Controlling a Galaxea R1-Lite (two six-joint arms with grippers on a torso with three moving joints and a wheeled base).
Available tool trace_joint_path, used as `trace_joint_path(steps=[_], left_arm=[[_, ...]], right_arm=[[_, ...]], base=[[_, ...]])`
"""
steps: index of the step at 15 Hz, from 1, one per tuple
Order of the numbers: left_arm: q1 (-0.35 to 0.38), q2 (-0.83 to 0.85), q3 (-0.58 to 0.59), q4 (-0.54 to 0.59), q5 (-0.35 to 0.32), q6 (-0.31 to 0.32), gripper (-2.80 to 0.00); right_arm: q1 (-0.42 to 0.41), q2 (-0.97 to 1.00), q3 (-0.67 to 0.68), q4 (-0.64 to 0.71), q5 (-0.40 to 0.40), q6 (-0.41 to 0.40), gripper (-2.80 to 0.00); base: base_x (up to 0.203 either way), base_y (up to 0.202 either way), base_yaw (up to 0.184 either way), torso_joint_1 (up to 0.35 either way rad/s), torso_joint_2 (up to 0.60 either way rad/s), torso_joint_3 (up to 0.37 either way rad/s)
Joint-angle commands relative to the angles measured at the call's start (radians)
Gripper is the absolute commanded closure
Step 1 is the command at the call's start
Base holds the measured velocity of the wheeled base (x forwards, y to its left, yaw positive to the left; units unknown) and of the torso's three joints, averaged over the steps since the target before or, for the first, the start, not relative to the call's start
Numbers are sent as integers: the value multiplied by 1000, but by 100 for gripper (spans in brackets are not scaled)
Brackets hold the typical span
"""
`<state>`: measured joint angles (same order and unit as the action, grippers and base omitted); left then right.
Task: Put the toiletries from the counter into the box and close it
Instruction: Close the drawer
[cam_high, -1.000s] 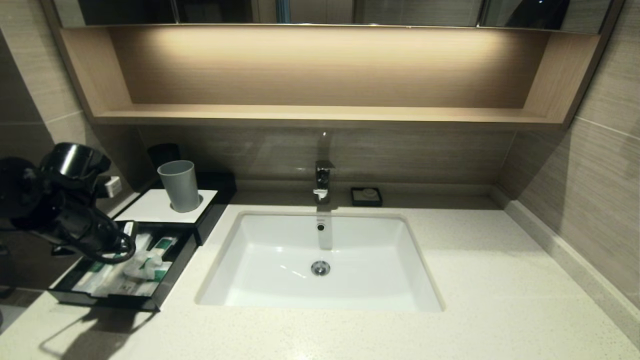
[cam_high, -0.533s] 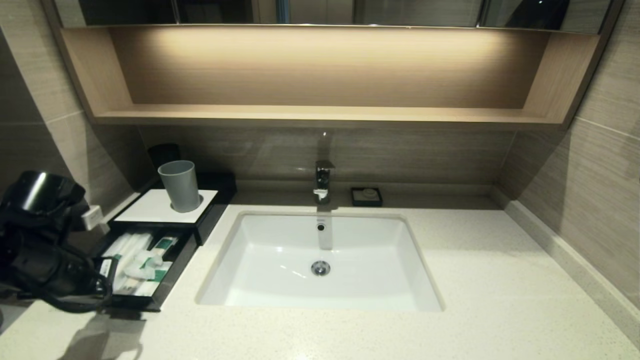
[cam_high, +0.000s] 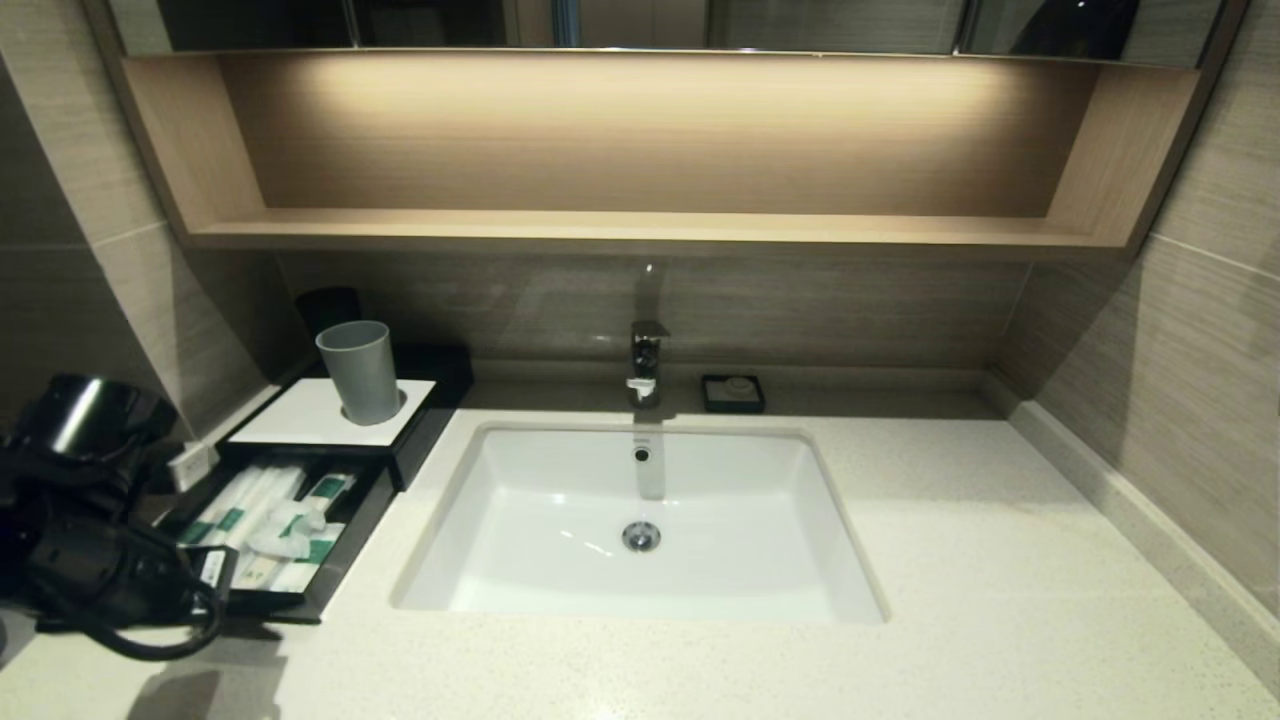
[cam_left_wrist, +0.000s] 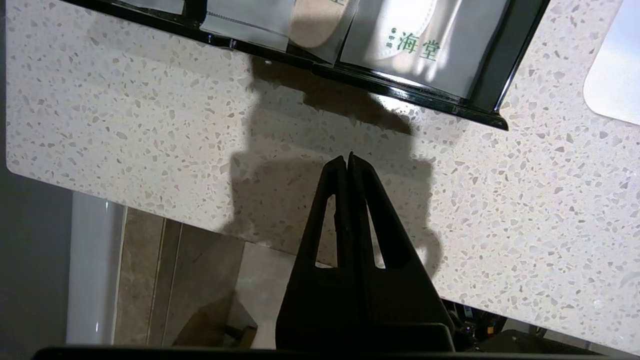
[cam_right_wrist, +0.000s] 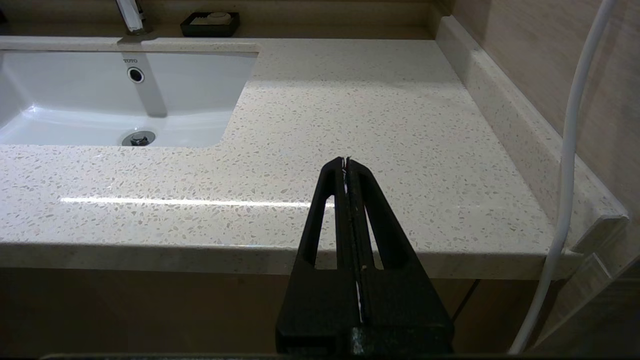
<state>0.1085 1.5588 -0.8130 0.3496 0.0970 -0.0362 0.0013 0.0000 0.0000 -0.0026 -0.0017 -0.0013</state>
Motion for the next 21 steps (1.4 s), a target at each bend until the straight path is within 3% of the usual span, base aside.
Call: trace_joint_path(steps=[1, 9, 21], left_arm=[[1, 42, 3, -1, 1, -1, 0], [2, 104, 6, -6, 3, -1, 0], [0, 218, -17, -109, 4, -4, 0]], right_arm=[[0, -2, 2, 0, 0, 0, 0], [0, -2, 2, 0, 0, 0, 0], [0, -2, 0, 0, 0, 0, 0]], base=[[0, 0, 0, 0, 0, 0], [0, 0, 0, 0, 0, 0], [0, 0, 0, 0, 0, 0]])
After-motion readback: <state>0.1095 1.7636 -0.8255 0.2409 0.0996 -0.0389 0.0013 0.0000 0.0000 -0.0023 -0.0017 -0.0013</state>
